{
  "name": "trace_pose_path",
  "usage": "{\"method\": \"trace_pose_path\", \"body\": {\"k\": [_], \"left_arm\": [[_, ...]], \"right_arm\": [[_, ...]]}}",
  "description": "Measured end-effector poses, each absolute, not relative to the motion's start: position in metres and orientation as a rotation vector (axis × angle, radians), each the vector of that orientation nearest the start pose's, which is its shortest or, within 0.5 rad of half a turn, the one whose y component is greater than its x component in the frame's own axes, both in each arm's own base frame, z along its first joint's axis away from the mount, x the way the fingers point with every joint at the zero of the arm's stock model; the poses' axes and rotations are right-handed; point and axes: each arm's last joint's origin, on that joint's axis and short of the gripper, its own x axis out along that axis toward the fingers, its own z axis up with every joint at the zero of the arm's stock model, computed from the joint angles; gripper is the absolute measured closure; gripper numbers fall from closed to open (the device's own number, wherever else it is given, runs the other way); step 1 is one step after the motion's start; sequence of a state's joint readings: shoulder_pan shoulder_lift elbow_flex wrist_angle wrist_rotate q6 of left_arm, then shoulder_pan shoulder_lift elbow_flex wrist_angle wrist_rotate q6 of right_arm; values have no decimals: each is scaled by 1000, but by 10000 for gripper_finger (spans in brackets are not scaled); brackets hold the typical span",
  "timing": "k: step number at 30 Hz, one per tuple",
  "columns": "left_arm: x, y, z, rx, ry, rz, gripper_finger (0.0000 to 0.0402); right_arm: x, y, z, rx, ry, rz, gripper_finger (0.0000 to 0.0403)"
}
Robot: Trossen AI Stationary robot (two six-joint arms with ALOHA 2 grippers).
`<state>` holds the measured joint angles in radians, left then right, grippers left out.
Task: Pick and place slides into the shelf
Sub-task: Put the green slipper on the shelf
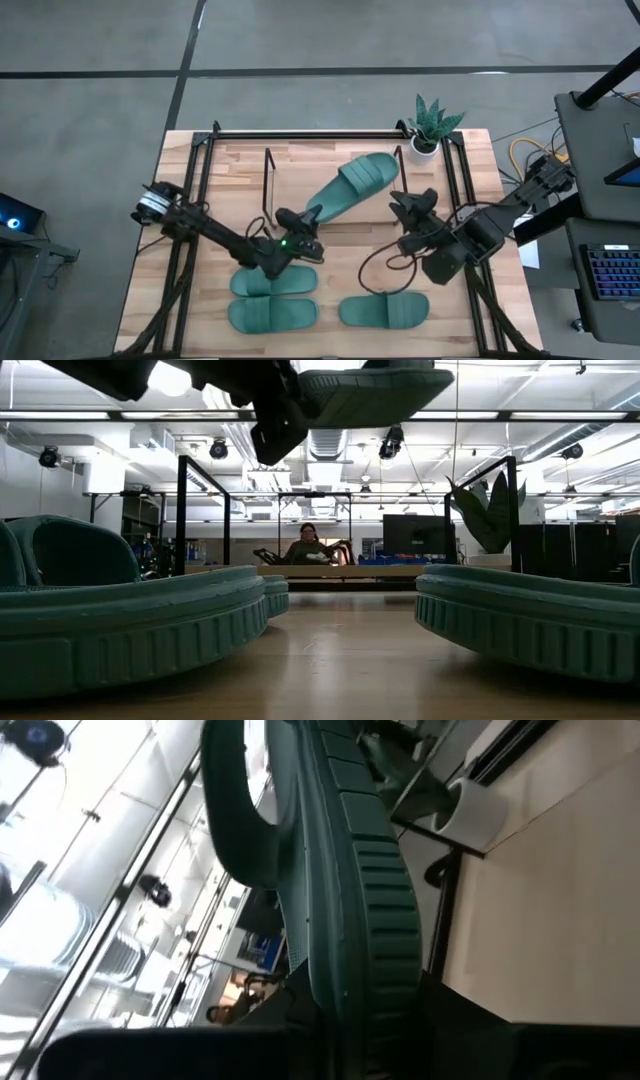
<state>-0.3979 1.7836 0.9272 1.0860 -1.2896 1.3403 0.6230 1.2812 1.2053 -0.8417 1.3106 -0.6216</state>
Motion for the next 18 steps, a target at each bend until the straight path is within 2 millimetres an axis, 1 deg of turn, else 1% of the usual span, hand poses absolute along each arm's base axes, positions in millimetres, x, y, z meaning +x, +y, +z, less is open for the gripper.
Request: {"method": "trace_pose_path", "body": {"k": [2,11,14,18], "left_arm": [[337,-115,233,1066,445,831,360],[337,-117,235,1059,442,833,360],[336,-118,235,1058,440,831,360],[337,-118,235,1036,426,832,360]], "right_arm": [[212,113,338,-1354,758,-482,153],[214,102,336,-1353,813,-494,152],[216,98,334,-1331,835,-447,152],[217,94,333,-1315,852,-454,153]]}}
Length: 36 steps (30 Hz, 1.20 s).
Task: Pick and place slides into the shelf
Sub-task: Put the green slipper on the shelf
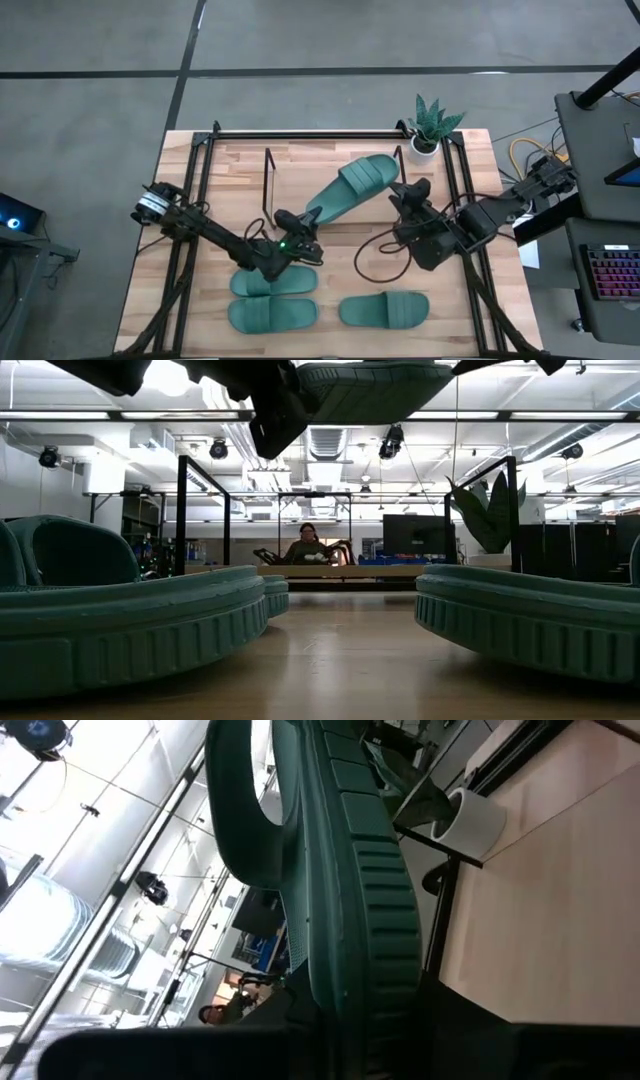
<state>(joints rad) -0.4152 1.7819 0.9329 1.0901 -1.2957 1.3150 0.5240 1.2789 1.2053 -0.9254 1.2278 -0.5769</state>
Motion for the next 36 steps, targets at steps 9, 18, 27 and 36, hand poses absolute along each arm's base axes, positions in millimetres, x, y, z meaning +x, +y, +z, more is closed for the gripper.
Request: {"method": "trace_pose_path", "body": {"k": [9,18,27,36], "left_arm": [[335,-125,236,1016,382,799,360],[334,-127,237,1002,371,795,361],[334,-127,237,997,373,800,361],[333,-129,237,966,358,803,319]], "right_arm": [[221,79,329,-1299,909,-503,154],[225,70,331,-1135,868,-600,172],[227,72,330,-1106,865,-541,283],[227,73,327,-1076,872,-473,364]]}}
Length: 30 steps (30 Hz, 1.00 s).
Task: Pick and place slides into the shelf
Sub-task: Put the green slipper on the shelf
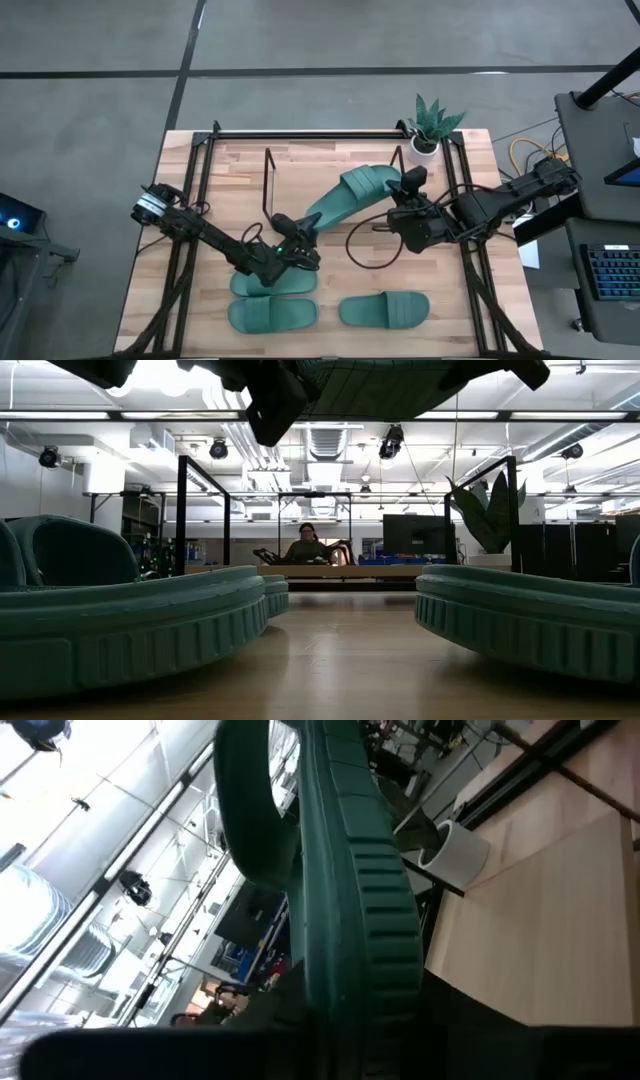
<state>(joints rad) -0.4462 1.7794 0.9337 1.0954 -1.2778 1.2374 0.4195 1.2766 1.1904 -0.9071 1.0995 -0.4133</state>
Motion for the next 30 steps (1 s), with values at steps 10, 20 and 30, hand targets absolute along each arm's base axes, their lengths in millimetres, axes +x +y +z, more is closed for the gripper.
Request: {"method": "trace_pose_path", "body": {"k": [10,20,30], "left_arm": [[317,-138,260,927,312,793,177],[272,-139,288,805,139,685,169],[223,-103,305,415,74,28,169]], "right_arm": [[211,66,316,-1006,805,-492,364],[198,60,302,-994,547,-488,364],[198,50,296,-1009,253,-333,365]]}}
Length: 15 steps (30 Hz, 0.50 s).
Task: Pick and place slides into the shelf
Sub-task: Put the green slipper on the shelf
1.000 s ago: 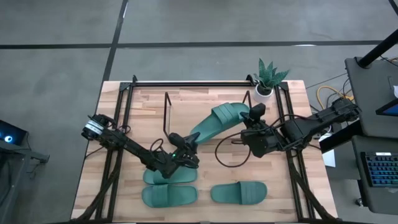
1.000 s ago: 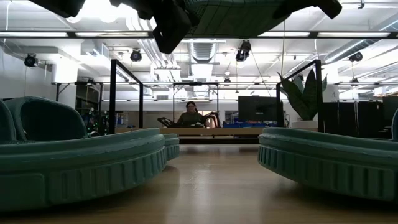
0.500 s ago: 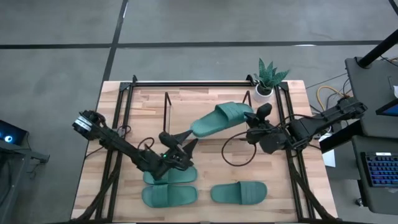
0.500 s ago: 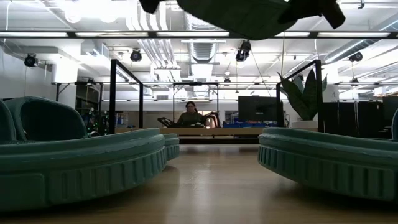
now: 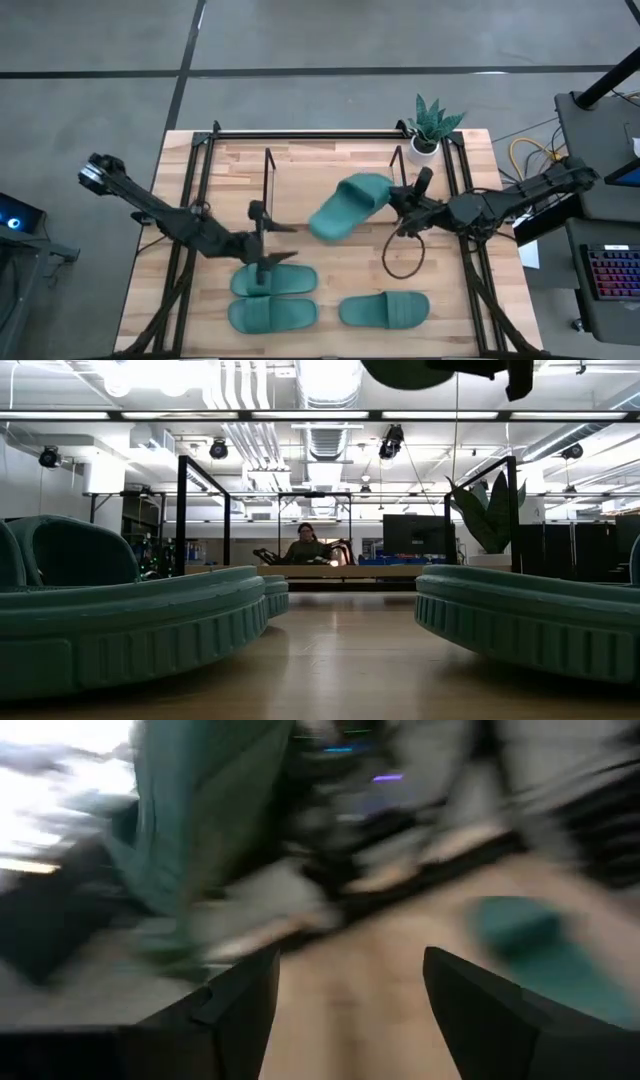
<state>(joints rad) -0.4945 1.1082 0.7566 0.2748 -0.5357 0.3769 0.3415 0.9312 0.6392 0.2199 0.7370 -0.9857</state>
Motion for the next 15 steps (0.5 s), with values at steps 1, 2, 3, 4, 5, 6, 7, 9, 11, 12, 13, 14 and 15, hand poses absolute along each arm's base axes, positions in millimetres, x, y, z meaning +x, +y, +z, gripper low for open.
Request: {"method": "trace_pose_path", "body": {"k": [1,2,3,4,5,6,7,9,11,12,13,14,15], "left_arm": [[220,-101,306,370,75,-45,169],[218,-99,308,334,58,-116,169],[214,-98,310,319,41,-170,169],[211,-98,311,313,28,-211,169],[209,-98,314,307,10,-234,169],[208,-98,315,305,1,-241,169],[206,-97,316,304,-2,-243,169],[203,-97,317,302,-8,-241,169],[202,-96,315,303,-6,-241,169],[202,-96,315,306,0,-244,169],[201,-96,313,309,11,-247,169],[200,-96,313,310,14,-249,169],[200,-96,312,311,17,-249,169]], "right_arm": [[200,48,296,-1005,231,-290,365],[202,46,295,-995,210,-248,365],[204,44,294,-984,193,-208,365],[207,42,293,-972,177,-173,365],[210,39,293,-965,161,-153,365],[213,37,292,-959,143,-146,365],[217,33,291,-957,123,-146,365],[223,27,289,-950,87,-144,365],[229,21,285,-947,58,-122,365],[233,18,283,-945,38,-114,365],[236,16,279,-943,29,-101,365],[240,13,275,-935,14,-95,365],[243,11,273,-927,-5,-90,365]]}}
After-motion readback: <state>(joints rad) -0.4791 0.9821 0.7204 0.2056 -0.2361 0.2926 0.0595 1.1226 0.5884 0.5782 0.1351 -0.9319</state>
